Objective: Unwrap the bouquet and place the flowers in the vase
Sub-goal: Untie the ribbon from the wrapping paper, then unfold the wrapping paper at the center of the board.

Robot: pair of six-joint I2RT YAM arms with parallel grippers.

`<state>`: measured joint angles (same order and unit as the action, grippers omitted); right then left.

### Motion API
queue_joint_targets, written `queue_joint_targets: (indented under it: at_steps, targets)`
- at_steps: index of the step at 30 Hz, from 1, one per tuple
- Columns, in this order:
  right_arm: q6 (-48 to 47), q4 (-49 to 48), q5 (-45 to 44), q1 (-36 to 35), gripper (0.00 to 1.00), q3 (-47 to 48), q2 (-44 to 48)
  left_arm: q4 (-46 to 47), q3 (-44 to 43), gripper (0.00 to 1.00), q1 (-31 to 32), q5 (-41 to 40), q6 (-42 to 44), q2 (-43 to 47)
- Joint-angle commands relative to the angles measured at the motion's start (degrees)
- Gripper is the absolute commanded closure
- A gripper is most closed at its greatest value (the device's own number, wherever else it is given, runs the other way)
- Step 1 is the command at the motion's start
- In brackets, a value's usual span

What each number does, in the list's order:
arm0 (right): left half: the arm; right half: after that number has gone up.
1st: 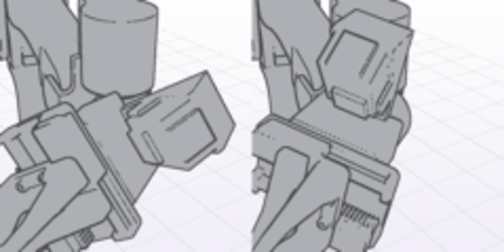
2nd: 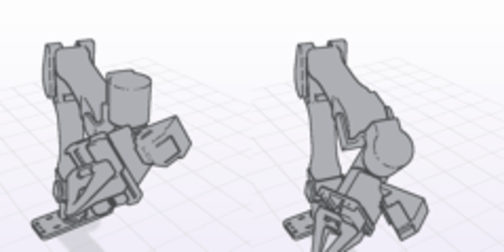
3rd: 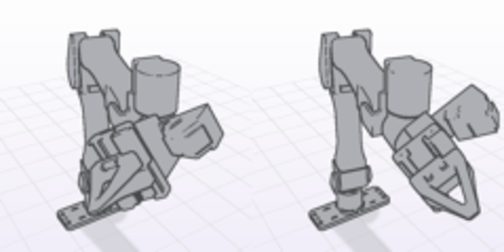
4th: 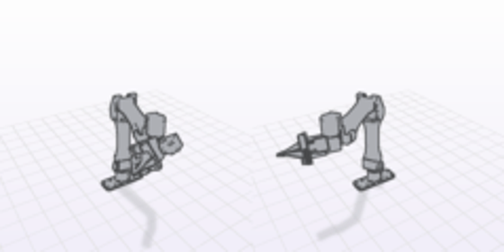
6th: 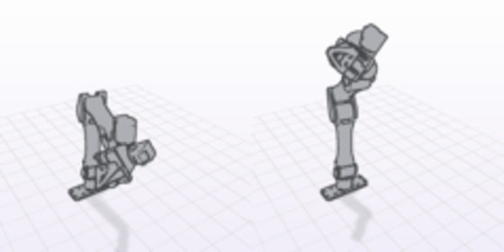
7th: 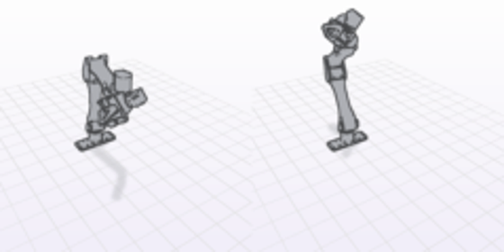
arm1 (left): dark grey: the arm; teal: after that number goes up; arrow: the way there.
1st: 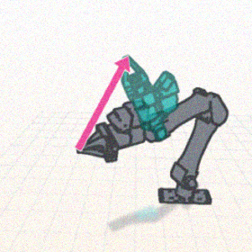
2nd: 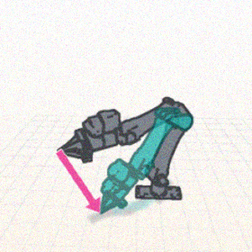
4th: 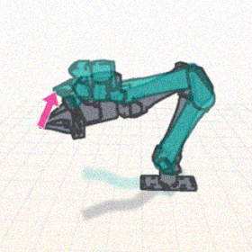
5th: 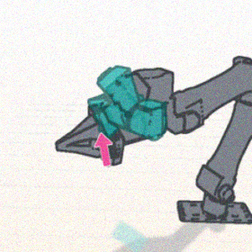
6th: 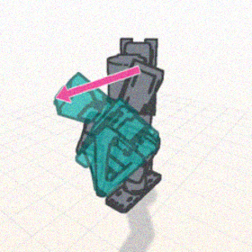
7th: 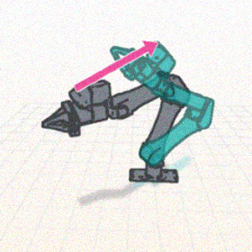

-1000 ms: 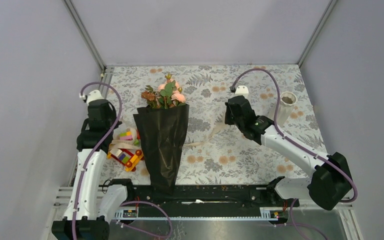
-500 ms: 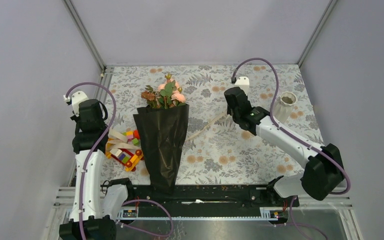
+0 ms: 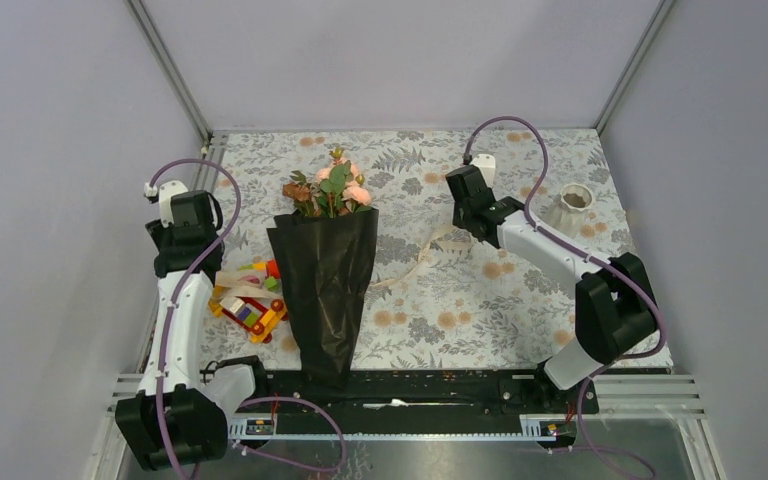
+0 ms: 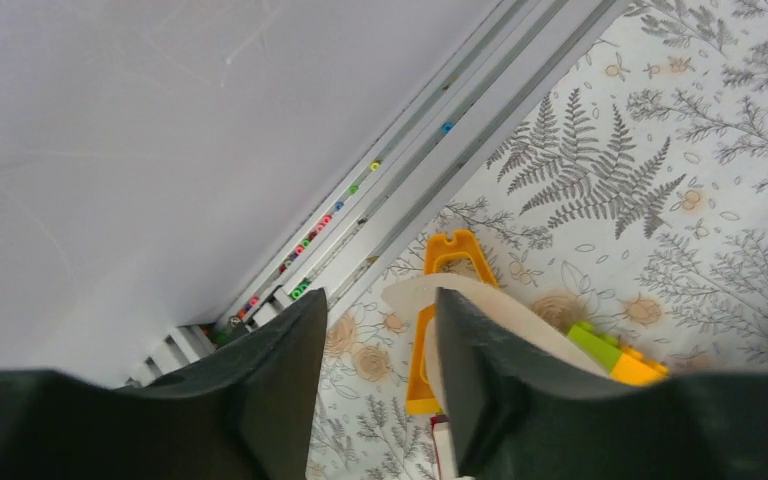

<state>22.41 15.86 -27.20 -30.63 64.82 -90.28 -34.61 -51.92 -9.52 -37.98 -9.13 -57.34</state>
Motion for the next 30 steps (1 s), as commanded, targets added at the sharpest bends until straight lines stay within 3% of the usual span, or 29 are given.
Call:
queue_joint_targets:
  at_steps: [1, 5, 9, 14, 23, 27, 28, 30]
  targets:
    - [1.0, 1.2, 3.1, 0.7, 0.66, 3.5, -0.8, 2.0, -0.1, 0.42, -0.4, 1.7, 0.4, 0.7]
    - [0.5, 1.5, 4.1, 1.4, 0.39, 4.0, -0.6, 2.3, 0.5, 0.16, -0.4, 4.6, 0.3, 1.3]
    - [-0.7, 1.8, 5.8, 1.6, 0.28, 4.0, 0.5, 2.4, 0.4, 0.06, -0.3, 9.7, 0.1, 1.5]
    - [-2.8, 1.5, 14.1, 1.5, 0.23, 3.3, 2.6, 2.7, 0.3, 0.03, -0.1, 21.5, -1.0, 3.6]
    - [3.0, -6.0, 46.6, -0.4, 0.27, -3.3, 8.2, -0.3, 0.4, 0.03, -0.1, 48.1, -10.9, 8.8]
    - [5.2, -8.6, 48.4, -7.4, 0.24, -6.0, 8.8, 1.0, 3.4, 0.03, 0.0, 57.8, -15.7, 12.1]
    - [5.7, -9.7, 48.2, -9.3, 0.17, -6.5, 8.7, 1.0, 4.0, 0.03, 0.0, 59.4, -16.3, 12.8]
    - [7.9, -13.3, 48.6, -12.7, 0.13, -8.5, 8.2, 1.0, 5.1, 0.03, 0.1, 62.2, -17.5, 14.5]
